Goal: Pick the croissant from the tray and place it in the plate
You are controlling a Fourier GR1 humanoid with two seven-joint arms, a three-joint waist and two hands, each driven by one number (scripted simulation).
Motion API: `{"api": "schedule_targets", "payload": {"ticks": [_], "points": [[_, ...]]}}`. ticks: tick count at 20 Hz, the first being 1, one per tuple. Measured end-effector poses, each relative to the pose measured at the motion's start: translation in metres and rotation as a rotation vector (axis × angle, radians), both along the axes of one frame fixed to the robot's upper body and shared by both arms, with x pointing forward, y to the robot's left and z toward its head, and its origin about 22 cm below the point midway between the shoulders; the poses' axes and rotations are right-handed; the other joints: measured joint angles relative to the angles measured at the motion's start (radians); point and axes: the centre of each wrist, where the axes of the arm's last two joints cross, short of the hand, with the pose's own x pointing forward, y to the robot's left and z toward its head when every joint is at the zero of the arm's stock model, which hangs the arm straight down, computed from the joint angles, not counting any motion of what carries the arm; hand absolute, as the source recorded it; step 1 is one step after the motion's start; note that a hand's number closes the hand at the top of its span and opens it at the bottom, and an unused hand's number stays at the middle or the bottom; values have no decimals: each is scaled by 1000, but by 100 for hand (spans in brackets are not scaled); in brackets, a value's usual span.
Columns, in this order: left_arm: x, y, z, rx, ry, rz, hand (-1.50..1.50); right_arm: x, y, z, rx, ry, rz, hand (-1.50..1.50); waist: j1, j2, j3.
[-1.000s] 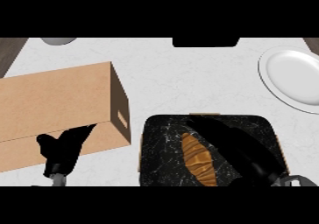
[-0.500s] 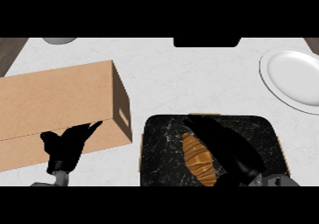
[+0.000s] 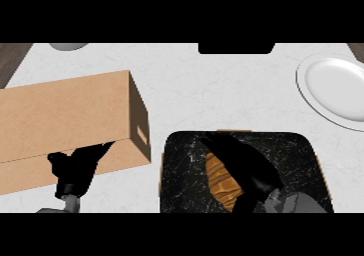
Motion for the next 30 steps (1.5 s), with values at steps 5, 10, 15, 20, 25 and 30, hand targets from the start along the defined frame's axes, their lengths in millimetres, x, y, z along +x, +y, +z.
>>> {"api": "schedule_targets", "payload": {"ticks": [5,10,15,20,25,30], "points": [[1,-1,3,-8,12,1,0,3,-1,-7,-64,-20,77,150,0,-1,-2],[-3,-5,2,-12,3,-3,0,2,0,-11,-79,-75,100,150,-1,-2,-4],[0,-8,4,-14,6,1,0,9,2,-13,-79,-135,16,150,-1,-1,-4],[0,-8,6,-15,-2,-3,0,43,1,-11,-85,-175,-437,150,2,8,-4],[2,-7,6,-13,-2,-19,0,74,18,16,10,-409,-741,150,13,11,-4],[4,-7,6,-9,2,-17,0,95,37,35,104,-605,-941,150,14,9,-2]]}}
